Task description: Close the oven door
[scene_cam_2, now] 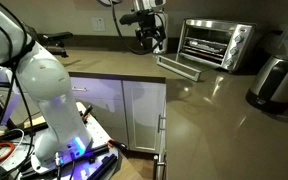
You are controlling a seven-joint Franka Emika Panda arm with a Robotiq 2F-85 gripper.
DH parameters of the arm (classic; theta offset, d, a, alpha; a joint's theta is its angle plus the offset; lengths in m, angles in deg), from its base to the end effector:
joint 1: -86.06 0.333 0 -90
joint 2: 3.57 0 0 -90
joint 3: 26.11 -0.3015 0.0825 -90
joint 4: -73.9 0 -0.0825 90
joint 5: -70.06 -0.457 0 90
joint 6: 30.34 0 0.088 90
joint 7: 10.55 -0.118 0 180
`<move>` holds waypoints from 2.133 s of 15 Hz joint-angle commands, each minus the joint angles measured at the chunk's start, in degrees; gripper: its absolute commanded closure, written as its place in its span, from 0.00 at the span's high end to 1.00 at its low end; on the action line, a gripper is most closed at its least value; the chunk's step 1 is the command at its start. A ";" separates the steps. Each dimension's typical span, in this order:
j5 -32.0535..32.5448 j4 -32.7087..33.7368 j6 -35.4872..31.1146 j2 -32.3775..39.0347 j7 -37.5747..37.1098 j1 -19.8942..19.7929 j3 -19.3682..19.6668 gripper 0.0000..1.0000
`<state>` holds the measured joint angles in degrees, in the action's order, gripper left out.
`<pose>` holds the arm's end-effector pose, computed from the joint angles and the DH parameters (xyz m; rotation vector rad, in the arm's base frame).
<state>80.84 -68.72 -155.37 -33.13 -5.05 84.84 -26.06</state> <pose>0.4864 -0.0194 0.4364 2.9408 0.2446 0.2942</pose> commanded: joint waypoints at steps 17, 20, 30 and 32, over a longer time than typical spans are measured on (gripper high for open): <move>2.28 0.86 -0.95 0.56 -1.43 -0.78 -0.86 1.00; 4.11 1.69 -4.43 1.91 -2.69 -1.14 -1.18 1.00; -5.15 4.57 -19.36 13.29 0.78 1.45 2.85 0.97; -7.67 5.86 -20.45 15.75 1.68 2.01 3.23 0.73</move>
<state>76.98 -65.68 -173.69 -21.78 -6.11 85.71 -23.90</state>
